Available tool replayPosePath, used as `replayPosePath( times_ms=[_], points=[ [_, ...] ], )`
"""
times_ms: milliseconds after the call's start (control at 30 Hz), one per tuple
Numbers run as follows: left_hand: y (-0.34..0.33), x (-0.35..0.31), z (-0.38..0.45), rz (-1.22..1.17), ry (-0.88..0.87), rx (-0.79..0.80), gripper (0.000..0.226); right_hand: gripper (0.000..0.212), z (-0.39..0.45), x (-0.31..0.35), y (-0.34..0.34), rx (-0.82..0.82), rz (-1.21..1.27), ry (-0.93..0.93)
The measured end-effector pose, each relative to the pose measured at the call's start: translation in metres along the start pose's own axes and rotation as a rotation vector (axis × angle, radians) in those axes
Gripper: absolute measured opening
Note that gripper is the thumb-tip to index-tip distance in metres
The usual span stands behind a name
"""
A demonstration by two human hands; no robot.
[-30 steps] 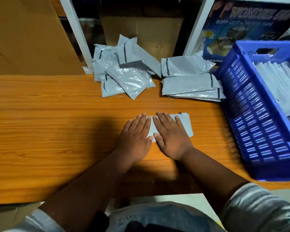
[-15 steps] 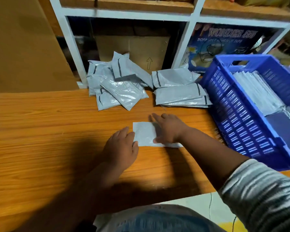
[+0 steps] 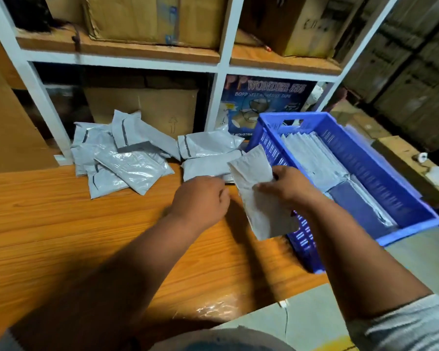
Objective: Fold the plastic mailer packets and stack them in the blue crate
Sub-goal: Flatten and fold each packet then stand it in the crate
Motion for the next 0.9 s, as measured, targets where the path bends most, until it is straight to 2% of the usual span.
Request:
replayPosePath(
  times_ms=[133,300,433,600,700,833,900],
  points=[
    [-0.001,-0.077,0.048,0.031,-0.058,0.002,0.033,0.041,-0.025,-0.029,0.082,-0.107,0.04,-0.045],
    [-0.03,-0.175,0.096,0.038,-0.195,0.022,0.034,0.026,-0.039,-0.092,0.17,-0.281,0.076,-0.091],
    [-0.071,-0.229,0.121,0.047,-0.247,0.127,0.035,0.031,-0.028,-0.153,0.205,-0.384,-0.133,-0.154],
    [-0.119,-0.257,0.127,0.14,-0.154,0.249,0.037,0.023,0.008,-0.216,0.194,-0.152,-0.482,-0.293],
    [-0.128,-0.257,0.132,0.212,-0.118,0.255,0.037,0.026,0.022,-0.234,0.173,-0.044,-0.659,-0.281],
    [-0.13,-0.255,0.132,0.227,-0.121,0.24,0.039,0.034,0.03,-0.248,0.158,0.182,-0.8,-0.311],
    [-0.13,-0.254,0.13,0.231,-0.124,0.22,0.041,0.036,0.033,-0.249,0.159,0.239,-0.839,-0.312]
  ],
)
Point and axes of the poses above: each hand's wrist, its own z-axis towards the middle knuckle, its own y-axis out of the back of the hand, x = y × z, the point moved 3 cm from there along z, towards the middle knuckle, and after that the axes turned 8 degrees about x, right-handed, at the moved point
